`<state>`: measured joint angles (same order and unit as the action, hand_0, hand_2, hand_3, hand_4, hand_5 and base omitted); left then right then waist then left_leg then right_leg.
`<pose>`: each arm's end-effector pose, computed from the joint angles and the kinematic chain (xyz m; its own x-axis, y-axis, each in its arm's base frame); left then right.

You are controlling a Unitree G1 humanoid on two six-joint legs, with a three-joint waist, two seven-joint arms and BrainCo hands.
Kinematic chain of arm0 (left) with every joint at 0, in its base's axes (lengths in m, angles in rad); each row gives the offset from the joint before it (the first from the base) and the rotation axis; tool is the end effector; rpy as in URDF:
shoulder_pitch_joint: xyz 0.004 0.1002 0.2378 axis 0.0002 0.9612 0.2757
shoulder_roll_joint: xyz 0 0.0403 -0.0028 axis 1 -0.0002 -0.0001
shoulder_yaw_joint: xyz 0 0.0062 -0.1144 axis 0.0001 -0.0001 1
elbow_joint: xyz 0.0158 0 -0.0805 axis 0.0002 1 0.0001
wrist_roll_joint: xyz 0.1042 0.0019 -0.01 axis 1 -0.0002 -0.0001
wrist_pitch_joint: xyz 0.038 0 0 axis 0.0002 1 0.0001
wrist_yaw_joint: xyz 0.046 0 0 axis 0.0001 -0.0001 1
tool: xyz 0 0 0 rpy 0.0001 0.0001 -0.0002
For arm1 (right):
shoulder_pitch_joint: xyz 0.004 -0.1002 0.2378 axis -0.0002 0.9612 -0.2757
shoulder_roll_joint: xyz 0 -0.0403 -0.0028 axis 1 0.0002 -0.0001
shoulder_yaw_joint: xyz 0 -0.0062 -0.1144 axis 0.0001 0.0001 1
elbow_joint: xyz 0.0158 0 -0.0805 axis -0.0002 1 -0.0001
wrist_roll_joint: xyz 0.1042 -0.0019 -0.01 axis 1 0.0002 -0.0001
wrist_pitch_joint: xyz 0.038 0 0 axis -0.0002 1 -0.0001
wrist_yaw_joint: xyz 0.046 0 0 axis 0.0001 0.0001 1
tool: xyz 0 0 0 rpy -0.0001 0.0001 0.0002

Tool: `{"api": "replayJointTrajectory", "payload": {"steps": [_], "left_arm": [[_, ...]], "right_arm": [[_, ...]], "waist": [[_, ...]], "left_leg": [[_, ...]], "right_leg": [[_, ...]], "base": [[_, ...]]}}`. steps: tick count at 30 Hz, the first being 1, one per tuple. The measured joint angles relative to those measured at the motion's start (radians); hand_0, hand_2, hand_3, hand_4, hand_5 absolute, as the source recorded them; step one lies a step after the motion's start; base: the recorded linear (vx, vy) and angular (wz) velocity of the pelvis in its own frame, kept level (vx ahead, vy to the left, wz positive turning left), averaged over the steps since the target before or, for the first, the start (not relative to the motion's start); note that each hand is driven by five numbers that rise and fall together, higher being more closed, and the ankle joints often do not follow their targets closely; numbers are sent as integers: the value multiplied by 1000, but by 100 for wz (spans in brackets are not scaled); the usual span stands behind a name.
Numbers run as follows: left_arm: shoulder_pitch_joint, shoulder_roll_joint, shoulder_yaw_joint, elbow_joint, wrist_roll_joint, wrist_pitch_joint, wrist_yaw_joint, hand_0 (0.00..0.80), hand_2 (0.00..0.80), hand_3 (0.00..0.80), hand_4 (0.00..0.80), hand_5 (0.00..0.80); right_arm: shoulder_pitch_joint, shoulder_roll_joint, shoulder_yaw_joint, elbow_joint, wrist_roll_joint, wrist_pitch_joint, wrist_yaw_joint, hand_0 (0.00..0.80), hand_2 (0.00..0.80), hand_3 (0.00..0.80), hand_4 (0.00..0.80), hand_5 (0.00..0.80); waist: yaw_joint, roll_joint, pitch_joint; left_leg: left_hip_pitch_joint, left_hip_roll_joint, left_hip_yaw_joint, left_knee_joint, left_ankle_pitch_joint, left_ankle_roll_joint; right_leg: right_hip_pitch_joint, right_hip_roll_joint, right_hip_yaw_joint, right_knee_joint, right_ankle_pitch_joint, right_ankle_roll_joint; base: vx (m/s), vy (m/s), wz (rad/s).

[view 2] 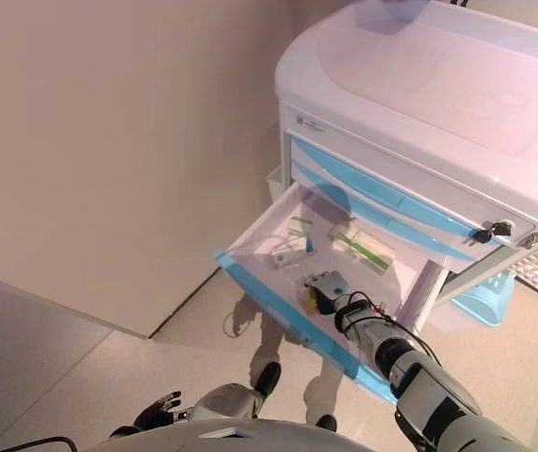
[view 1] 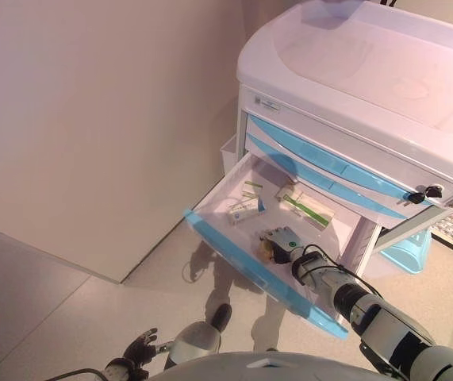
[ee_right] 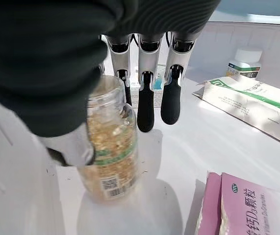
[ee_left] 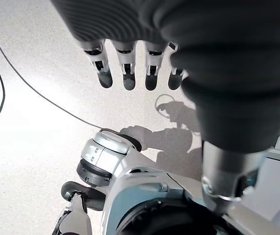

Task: Open the drawer and pick up the medicine

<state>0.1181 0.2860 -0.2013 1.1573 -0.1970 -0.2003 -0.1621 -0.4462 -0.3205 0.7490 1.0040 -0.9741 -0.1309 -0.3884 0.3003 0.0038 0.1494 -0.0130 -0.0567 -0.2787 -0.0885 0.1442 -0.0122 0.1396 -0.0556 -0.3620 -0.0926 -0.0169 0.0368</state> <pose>0.0476 0.2383 -0.1267 0.4600 0.0145 -0.8878 0.0875 0.9943 0.0615 0.2366 -0.1654 -0.0583 0.8611 0.3644 -0.3546 -0.3130 -0.1695 -0.9345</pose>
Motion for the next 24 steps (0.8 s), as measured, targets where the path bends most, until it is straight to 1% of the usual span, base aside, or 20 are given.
{"api": "replayJointTrajectory", "payload": {"steps": [12, 15, 18, 20, 21, 22, 23, 24], "left_arm": [[0, 1, 0, -2, 0, 0, 0, 0, 0, 0, 0, 0], [0, 4, 1, -7, 0, 1, 0, 0, 0, 0, 0, 0], [1, 11, 3, -19, 0, 4, 0, 0, 0, 0, 0, 0], [7, 22, 16, -42, 0, 8, -1, 0, 0, 0, 0, 0], [6, 24, 30, -49, 0, 12, -1, 0, 0, 0, 0, 0], [10, 25, 42, -56, 0, 22, -1, 0, 0, 0, 0, 0], [11, 30, 46, -60, 0, 27, -2, 0, 0, 0, 0, 0], [11, 34, 46, -64, 0, 28, -1, 0, 0, 0, 0, 0]], "right_arm": [[0, 0, -8, -6, 0, -2, 6, 800, 800, 800, 800, 800], [-1, -19, -7, -52, 0, -5, 34, 800, 800, 800, 800, 800], [-1, -79, -8, -196, 3, -17, 99, 800, 800, 800, 800, 800], [0, -157, -12, -379, 50, -19, 192, 800, 800, 800, 800, 800], [6, -207, -36, -499, 94, -20, 247, 800, 800, 800, 800, 800], [4, -243, -53, -574, 135, -27, 281, 800, 800, 800, 800, 800], [1, -280, -92, -654, 186, -28, 327, 800, 800, 800, 800, 800], [-4, -298, -120, -687, 215, -27, 347, 800, 800, 800, 800, 800]], "waist": [[-1, -3, 2], [-4, -8, 11], [-11, -17, 25], [-29, -28, 33], [-40, -34, 37], [-45, -36, 38], [-60, -43, 38], [-65, -46, 38]], "left_leg": [[-1, 0, 2, 0, 0, 0], [-2, 1, 6, 0, 0, 0], [-2, 2, 16, 0, 0, 0], [-2, 3, 28, 0, 0, 1], [-1, 3, 34, 0, -1, 2], [-1, 4, 39, 0, -1, 3], [2, 4, 51, 0, -3, 5], [4, 4, 55, 0, -3, 6]], "right_leg": [[-3, 0, 2, 0, 0, 0], [-7, 0, 7, 0, 0, 0], [-11, 0, 20, 0, 0, 0], [-13, 0, 25, 0, 1, 1], [-17, -1, 34, 2, 1, 1], [-18, -1, 48, 5, 1, 0], [-20, -2, 58, 6, 1, 0], [-19, -3, 64, 5, 2, 0]], "base": [[0, 0, 0], [-27, -3, -5], [-35, -5, -11], [-34, 0, -8], [-25, 8, -13], [-15, 16, -21], [-11, 21, -23], [-13, 29, -22]]}}
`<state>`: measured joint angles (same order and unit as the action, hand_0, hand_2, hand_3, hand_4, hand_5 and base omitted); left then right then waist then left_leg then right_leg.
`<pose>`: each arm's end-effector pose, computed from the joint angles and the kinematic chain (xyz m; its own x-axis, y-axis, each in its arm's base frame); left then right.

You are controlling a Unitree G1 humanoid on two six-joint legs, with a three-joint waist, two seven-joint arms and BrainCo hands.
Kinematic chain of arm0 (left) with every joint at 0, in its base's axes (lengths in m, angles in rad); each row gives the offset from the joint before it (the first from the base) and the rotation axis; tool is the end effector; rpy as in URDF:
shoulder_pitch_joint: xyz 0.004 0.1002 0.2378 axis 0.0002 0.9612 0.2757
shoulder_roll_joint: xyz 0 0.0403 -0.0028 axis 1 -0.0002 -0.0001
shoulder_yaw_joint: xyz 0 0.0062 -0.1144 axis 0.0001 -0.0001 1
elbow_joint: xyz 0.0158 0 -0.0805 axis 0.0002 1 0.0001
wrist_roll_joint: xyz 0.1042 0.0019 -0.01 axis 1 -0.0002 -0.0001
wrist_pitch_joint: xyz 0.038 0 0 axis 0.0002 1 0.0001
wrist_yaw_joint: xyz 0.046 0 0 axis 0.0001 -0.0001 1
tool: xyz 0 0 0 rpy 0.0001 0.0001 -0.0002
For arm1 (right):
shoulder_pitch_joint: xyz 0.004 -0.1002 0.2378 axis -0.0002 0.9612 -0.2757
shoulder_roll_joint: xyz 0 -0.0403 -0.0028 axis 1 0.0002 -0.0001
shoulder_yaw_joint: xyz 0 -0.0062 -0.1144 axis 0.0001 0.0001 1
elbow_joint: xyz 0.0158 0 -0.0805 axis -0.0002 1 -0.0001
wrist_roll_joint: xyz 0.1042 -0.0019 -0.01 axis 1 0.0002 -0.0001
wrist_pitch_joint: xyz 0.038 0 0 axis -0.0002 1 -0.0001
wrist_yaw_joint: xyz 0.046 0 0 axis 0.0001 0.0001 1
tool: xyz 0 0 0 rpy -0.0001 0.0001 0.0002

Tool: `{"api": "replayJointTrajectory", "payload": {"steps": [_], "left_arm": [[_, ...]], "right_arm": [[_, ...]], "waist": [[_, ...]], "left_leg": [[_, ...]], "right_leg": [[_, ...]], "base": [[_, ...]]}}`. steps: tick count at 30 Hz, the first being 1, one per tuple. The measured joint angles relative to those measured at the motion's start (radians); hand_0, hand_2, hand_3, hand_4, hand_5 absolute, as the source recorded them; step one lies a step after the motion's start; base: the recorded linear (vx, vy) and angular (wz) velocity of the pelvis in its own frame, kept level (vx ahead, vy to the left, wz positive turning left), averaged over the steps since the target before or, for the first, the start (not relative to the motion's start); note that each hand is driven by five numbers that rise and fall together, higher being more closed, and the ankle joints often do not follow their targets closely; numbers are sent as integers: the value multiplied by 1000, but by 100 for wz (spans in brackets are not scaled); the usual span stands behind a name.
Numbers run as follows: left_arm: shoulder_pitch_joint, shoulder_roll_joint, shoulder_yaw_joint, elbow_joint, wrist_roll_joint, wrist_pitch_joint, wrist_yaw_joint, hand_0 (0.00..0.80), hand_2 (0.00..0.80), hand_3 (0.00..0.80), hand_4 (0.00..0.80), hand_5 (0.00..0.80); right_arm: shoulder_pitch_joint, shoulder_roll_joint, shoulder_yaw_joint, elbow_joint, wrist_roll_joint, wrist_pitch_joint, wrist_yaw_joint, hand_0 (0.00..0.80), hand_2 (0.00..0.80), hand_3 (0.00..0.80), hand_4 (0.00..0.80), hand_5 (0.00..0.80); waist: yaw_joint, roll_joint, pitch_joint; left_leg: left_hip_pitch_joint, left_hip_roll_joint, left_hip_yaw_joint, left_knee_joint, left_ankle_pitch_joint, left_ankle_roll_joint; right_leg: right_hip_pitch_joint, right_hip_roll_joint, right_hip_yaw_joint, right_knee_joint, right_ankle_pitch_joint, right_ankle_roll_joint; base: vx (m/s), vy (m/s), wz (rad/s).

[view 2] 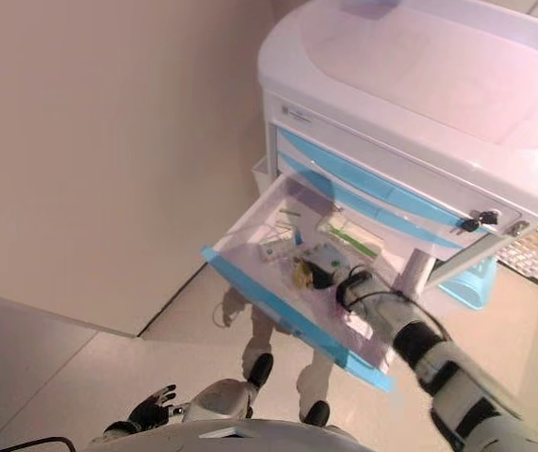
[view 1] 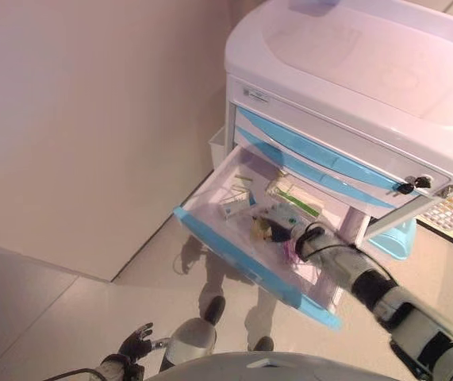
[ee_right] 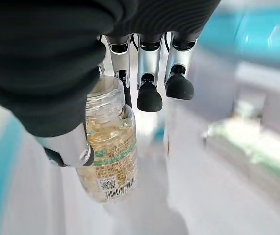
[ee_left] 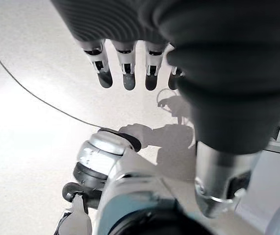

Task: Open the drawer and pick up the medicine

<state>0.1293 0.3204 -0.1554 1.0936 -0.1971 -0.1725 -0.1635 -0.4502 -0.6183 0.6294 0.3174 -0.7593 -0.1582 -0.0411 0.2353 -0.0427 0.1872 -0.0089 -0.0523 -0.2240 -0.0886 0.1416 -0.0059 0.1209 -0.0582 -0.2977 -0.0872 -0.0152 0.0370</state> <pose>0.0539 0.2518 -0.1202 0.4895 0.0527 -0.8704 0.0544 0.9944 0.0907 0.2703 -0.1741 0.0537 0.8365 0.5228 -0.1639 -0.1717 -0.0340 -0.9846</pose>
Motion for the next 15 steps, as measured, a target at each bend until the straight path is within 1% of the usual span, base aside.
{"api": "replayJointTrajectory", "payload": {"steps": [1, 2, 4, 6, 7, 9, 11, 13, 15], "left_arm": [[-2, -1, 12, -3, 0, 1, -1, 0, 0, 0, 0, 0], [-5, 0, 22, -5, 0, 3, -2, 0, 0, 0, 0, 0], [-4, 1, 46, -2, 0, 3, -6, 0, 0, 0, 0, 0], [0, 4, 46, 2, 0, 4, -7, 0, 0, 0, 0, 0], [-1, 2, 46, 2, 0, 5, -6, 0, 0, 0, 0, 0], [-4, 1, 46, 2, 0, 4, -4, 0, 0, 0, 0, 0], [-10, 0, 44, 3, 0, 4, 1, 0, 0, 0, 0, 0], [-26, -1, 41, 2, 0, 6, 1, 0, 0, 0, 0, 0], [-38, 1, 32, 4, 0, 13, 1, 0, 0, 0, 0, 0]], "right_arm": [[2, -34, -37, -61, 62, 11, 58, 800, 800, 800, 800, 800], [2, -90, -78, -135, 148, 11, 110, 800, 800, 800, 800, 800], [1, -173, -186, -238, 316, 19, 183, 800, 800, 800, 800, 800], [-25, -221, -286, -266, 478, 28, 204, 800, 800, 800, 800, 800], [-54, -238, -324, -255, 560, 26, 203, 800, 800, 800, 800, 800], [-130, -252, -387, -216, 668, 17, 191, 800, 800, 800, 800, 800], [-210, -269, -407, -162, 754, 1, 139, 800, 800, 800, 800, 800], [-335, -306, -409, -44, 820, -8, 69, 800, 800, 800, 800, 800], [-472, -346, -390, 106, 837, -15, -15, 800, 800, 800, 800, 800]], "waist": [[-16, -6, 2], [-31, -11, 4], [-52, -17, 5], [-82, -21, 4], [-100, -22, 5], [-118, -25, 3], [-131, -27, 2], [-127, -27, 1], [-116, -29, -1]], "left_leg": [[2, 0, 11, 0, -2, 4], [3, 1, 20, 0, -3, 4], [8, 1, 38, 0, -2, 14], [22, 1, 55, 0, -8, 19], [31, 1, 56, 0, -10, 20], [46, 4, 72, -1, -18, 19], [54, 6, 79, 0, -24, 12], [56, 9, 80, 0, -24, 12], [56, 10, 80, 0, -20, 17]], "right_leg": [[-3, 0, 20, 2, 1, -2], [-6, 0, 33, 2, 4, -2], [-8, -1, 53, 2, 6, 0], [1, -2, 74, 1, 7, 2], [10, -2, 77, -1, 8, 3], [17, -1, 96, -1, 8, 4], [25, 0, 99, -4, 9, 2], [26, 1, 99, -4, 9, 2], [28, 2, 97, -4, 10, 1]], "base": [[-8, 25, -21], [-5, 25, -27], [11, 26, -28], [35, 29, -24], [63, 31, -20], [68, 24, -24], [88, 15, -13], [79, 9, 1], [65, 5, 5]]}}
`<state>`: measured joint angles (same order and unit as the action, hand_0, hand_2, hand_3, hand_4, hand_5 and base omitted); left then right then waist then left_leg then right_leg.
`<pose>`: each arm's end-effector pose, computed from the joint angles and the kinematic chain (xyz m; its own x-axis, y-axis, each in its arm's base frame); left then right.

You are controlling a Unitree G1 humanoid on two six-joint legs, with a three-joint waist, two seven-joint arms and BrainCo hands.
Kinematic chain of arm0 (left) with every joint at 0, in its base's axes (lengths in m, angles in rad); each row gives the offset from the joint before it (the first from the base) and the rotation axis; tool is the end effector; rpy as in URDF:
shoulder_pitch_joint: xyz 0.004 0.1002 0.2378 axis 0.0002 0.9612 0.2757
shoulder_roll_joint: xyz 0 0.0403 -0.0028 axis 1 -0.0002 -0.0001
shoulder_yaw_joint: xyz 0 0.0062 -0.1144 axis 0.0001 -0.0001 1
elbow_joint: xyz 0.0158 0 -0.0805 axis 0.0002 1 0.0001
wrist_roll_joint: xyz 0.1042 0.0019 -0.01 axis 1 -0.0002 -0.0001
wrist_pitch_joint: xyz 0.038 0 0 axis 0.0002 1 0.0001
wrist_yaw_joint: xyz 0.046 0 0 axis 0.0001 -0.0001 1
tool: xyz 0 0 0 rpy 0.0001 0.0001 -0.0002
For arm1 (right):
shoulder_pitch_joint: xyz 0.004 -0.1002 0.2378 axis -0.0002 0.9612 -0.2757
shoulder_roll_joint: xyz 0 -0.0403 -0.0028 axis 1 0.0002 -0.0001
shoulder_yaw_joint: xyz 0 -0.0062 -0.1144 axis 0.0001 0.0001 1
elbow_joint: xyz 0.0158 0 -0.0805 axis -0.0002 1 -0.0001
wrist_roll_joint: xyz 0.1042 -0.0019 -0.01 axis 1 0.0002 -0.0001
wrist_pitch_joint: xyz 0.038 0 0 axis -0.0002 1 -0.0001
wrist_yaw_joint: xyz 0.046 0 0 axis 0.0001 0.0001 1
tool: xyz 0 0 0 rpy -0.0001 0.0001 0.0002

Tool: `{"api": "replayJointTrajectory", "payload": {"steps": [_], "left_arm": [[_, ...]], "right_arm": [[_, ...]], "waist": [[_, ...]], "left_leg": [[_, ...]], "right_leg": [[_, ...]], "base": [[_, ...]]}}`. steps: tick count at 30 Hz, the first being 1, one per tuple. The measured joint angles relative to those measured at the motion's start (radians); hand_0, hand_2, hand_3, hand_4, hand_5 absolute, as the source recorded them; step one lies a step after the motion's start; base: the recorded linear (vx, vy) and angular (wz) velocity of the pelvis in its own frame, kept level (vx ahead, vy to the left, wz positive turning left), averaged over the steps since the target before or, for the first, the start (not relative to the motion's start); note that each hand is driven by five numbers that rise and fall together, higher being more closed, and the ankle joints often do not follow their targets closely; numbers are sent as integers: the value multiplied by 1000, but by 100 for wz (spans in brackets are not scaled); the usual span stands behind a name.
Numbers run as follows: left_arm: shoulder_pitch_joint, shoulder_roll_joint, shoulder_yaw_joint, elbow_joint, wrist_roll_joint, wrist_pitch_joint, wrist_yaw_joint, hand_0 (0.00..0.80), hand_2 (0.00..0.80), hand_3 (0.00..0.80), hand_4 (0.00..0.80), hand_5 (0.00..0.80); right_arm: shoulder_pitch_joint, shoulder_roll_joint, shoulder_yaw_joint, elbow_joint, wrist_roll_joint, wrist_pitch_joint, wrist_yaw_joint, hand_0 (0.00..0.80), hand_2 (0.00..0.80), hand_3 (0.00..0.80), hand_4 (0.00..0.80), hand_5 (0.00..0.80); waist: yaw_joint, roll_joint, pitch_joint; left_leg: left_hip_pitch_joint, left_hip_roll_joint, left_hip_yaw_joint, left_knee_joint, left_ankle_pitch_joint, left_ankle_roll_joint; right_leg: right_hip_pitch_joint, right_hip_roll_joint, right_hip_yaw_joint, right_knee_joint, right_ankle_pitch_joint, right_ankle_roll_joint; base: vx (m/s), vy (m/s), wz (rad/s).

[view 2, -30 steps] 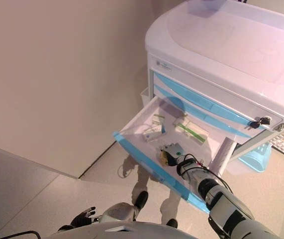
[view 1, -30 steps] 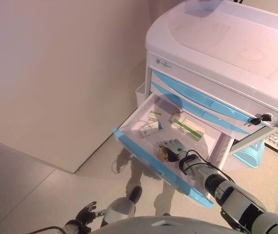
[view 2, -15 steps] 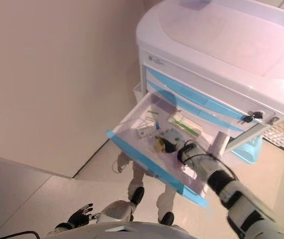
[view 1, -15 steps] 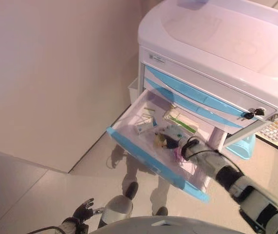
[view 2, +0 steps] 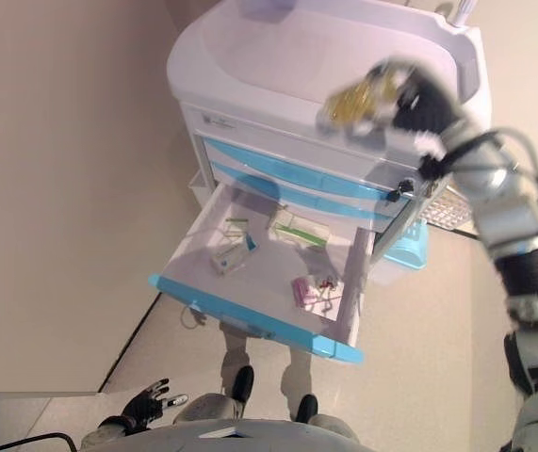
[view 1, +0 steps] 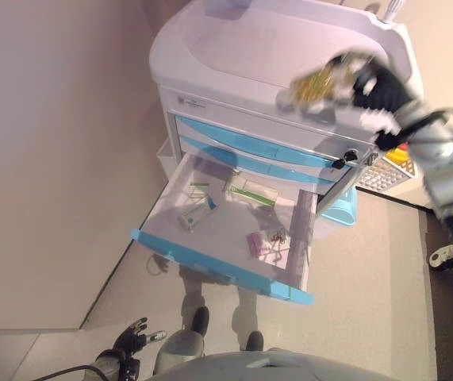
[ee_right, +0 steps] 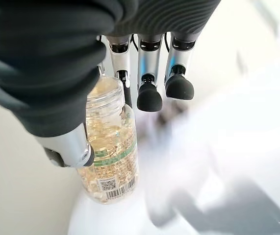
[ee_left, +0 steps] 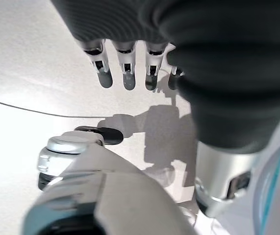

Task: Open the drawer and pick up the medicine

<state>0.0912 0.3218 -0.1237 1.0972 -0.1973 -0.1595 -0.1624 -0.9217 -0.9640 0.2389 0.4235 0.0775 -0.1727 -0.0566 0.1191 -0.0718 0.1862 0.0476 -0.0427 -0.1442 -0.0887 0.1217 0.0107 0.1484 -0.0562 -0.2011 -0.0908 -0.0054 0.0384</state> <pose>0.0678 0.2549 -0.1175 0.5144 0.0697 -0.8547 0.0276 0.9948 0.0977 0.3114 -0.2784 0.2830 0.8134 0.1265 0.5677 0.3708 0.6392 -0.6738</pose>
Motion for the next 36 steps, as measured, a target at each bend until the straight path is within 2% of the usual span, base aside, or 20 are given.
{"api": "replayJointTrajectory", "payload": {"steps": [3, 6, 10, 14, 16, 18, 24, 28, 32, 36], "left_arm": [[-12, 4, -26, 14, -1, 4, 0, 0, 0, 0, 0, 0], [-13, 6, -40, 18, -1, 12, 0, 0, 0, 0, 0, 0], [-14, 9, -49, 17, -10, 32, 0, 0, 0, 0, 0, 0], [-13, 22, -73, 16, -19, 40, 0, 0, 0, 0, 0, 0], [-13, 29, -77, 17, -19, 43, 0, 0, 0, 0, 0, 0], [1, 35, -78, 16, -20, 47, 1, 0, 0, 0, 0, 0], [0, 54, -77, 15, -49, 46, 3, 0, 0, 0, 0, 0], [6, 64, -77, -10, -61, 44, 3, 0, 0, 0, 0, 0], [5, 82, -77, -33, -81, 25, 4, 0, 0, 0, 0, 0], [3, 86, -77, -48, -86, 25, 9, 0, 0, 0, 0, 0]], "right_arm": [[-200, -90, 95, 216, 1, 7, -111, 800, 800, 800, 800, 800], [-300, -117, 154, 328, 2, 27, -142, 800, 800, 800, 800, 800], [-373, -118, 274, 445, 1, 82, -113, 800, 800, 800, 800, 800], [-399, -118, 364, 575, -34, 118, -30, 800, 800, 800, 800, 800], [-399, -117, 376, 596, -61, 132, 7, 800, 800, 800, 800, 800], [-440, -117, 467, 642, -88, 143, 58, 800, 800, 800, 800, 800], [-497, -117, 563, 703, -178, 182, 147, 800, 800, 800, 800, 800], [-502, -117, 580, 704, -188, 208, 194, 800, 800, 800, 800, 800], [-513, -118, 605, 711, -207, 219, 222, 800, 800, 800, 800, 800], [-551, -119, 626, 715, -208, 225, 249, 800, 800, 800, 800, 800]], "waist": [[30, -2, -2], [48, -4, -4], [57, -4, -7], [94, -4, -7], [99, -4, -8], [106, -3, -9], [130, -7, -7], [147, -16, -1], [146, -40, 19], [147, -40, 57]], "left_leg": [[2, -1, -3, 0, 0, 0], [12, -4, -10, 0, 0, 0], [14, -10, -27, 0, 0, -1], [5, -10, -41, 0, 1, -8], [-9, -11, -46, 0, 7, -7], [-18, -13, -56, 0, 11, -4], [-51, -13, -80, 1, 25, -4], [-57, -13, -82, 1, 25, -5], [-94, -10, -84, 0, 30, -15], [-116, -12, -84, 1, 35, -15]], "right_leg": [[3, 0, -3, 0, 0, -1], [17, -1, -7, -1, 0, -1], [26, -3, -23, -1, -5, 5], [21, -4, -30, -1, -7, 8], [11, -4, -34, -1, -6, 6], [9, -2, -45, -1, -5, 5], [-16, 1, -58, -1, -3, 2], [-23, 2, -58, -1, -4, 2], [-58, 5, -59, -1, -4, 5], [-83, 2, -58, 4, 2, 3]], "base": [[74, 9, 3], [60, 6, 7], [42, 15, 14], [17, 2, 7], [19, -18, 12], [-2, -14, 17], [-22, -32, 12], [-23, -8, 1], [-81, -3, 2], [-38, 16, 0]]}}
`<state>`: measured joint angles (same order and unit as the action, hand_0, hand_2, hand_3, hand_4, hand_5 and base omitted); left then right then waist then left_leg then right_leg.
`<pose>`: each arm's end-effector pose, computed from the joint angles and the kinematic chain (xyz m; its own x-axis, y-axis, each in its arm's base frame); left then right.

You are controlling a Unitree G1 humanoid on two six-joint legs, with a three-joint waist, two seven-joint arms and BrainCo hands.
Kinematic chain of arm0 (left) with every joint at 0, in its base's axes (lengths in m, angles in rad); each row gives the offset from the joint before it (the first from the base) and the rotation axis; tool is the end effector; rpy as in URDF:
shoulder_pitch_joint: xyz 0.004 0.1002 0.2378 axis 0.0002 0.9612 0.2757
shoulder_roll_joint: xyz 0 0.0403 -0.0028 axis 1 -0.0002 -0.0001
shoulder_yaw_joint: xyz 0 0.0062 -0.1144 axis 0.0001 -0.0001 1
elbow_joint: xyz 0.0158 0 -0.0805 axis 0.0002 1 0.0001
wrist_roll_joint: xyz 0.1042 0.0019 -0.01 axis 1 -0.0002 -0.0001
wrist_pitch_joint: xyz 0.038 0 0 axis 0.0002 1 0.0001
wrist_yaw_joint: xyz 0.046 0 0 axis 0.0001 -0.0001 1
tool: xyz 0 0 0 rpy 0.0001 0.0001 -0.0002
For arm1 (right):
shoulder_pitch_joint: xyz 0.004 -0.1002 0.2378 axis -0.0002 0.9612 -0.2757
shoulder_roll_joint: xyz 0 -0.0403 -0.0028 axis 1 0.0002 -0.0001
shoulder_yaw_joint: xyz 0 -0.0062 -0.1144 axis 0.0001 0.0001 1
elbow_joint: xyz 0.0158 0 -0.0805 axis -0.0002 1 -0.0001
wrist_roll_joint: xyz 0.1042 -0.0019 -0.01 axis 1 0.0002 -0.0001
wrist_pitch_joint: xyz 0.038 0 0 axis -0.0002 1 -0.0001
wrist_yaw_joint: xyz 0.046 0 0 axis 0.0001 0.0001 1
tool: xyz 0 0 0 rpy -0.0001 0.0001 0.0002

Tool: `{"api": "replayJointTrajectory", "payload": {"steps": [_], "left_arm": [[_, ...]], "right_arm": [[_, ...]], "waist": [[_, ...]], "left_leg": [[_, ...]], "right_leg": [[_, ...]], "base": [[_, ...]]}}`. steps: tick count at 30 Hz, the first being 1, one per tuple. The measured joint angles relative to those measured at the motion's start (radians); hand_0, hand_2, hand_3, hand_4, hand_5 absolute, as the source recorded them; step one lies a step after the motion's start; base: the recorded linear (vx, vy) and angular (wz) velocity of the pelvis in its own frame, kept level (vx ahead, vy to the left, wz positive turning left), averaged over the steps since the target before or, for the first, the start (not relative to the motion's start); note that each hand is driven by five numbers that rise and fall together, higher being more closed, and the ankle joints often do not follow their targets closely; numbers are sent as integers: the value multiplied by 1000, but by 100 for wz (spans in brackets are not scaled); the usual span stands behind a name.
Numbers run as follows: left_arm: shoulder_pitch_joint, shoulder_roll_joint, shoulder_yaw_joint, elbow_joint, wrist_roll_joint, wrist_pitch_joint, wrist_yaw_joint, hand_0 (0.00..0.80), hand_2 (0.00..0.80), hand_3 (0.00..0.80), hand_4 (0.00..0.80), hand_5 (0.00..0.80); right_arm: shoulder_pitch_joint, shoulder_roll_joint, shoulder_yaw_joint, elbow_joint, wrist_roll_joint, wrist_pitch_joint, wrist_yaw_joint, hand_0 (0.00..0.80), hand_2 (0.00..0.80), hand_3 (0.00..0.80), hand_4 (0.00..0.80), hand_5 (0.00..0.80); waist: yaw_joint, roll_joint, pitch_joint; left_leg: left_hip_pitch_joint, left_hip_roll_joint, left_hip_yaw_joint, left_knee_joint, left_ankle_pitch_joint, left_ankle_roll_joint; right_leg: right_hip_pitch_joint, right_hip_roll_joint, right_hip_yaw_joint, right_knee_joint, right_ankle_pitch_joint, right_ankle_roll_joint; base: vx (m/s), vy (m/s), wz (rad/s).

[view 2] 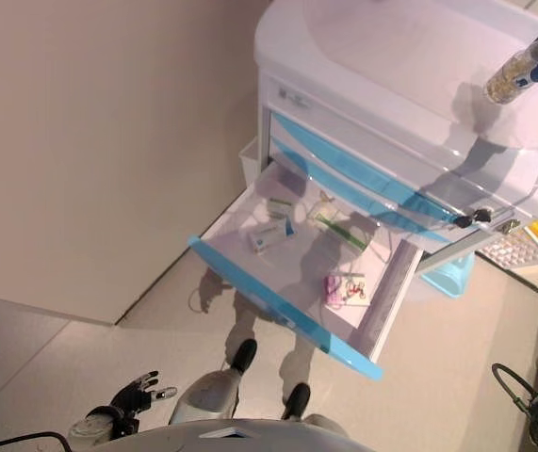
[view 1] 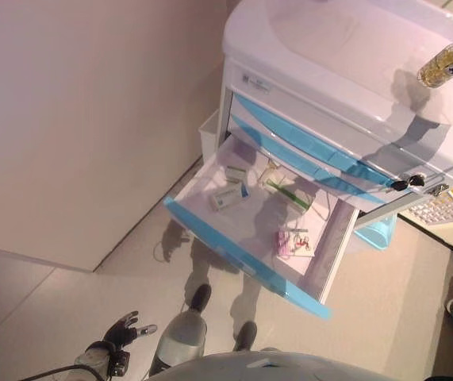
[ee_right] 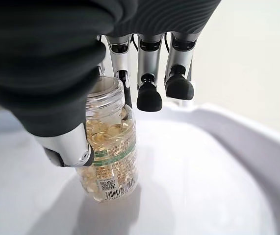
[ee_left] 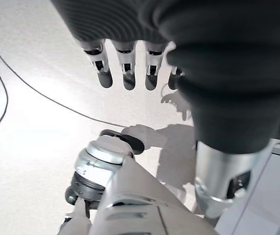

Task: Open the drawer and pick up the medicine

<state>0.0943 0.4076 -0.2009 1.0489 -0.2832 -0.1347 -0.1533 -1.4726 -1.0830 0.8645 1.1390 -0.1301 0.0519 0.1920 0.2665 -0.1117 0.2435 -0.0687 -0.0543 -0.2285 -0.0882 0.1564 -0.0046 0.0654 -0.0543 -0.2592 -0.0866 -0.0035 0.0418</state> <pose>0.0730 0.2749 -0.1076 0.5241 0.1025 -0.8455 0.0340 0.9894 0.1411 0.3194 -0.3493 0.3352 0.9162 -0.3871 0.1039 0.1813 0.1692 -0.9688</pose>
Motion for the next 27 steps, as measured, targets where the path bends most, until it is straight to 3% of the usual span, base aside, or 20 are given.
{"api": "replayJointTrajectory", "payload": {"steps": [10, 12, 27], "left_arm": [[-20, 3, 0, -5, -21, -4, 10, 0, 0, 0, 0, 0], [-22, 3, 0, -5, -22, -5, 9, 0, 0, 0, 0, 0], [-38, 4, 1, -6, -32, -5, 7, 0, 0, 0, 0, 0]], "right_arm": [[-92, -2, 24, 17, -10, -4, 95, 800, 800, 800, 800, 800], [-93, -2, 24, 20, -10, -4, 98, 0, 0, 0, 0, 0], [-104, -1, 35, 33, -9, -15, 97, 0, 0, 0, 0, 0]], "waist": [[1, 0, 24], [2, 1, 24], [1, 1, 45]], "left_leg": [[-9, -2, 1, 0, 9, 10], [-9, -2, 1, 0, 9, 10], [-9, -2, 6, 0, 8, 10]], "right_leg": [[-5, 0, 0, -4, 5, -3], [-5, 0, 0, -4, 5, -3], [-6, -1, 2, -4, 5, -3]], "base": [[-3, 1, 1], [0, 0, 0], [-7, -2, 0]]}}
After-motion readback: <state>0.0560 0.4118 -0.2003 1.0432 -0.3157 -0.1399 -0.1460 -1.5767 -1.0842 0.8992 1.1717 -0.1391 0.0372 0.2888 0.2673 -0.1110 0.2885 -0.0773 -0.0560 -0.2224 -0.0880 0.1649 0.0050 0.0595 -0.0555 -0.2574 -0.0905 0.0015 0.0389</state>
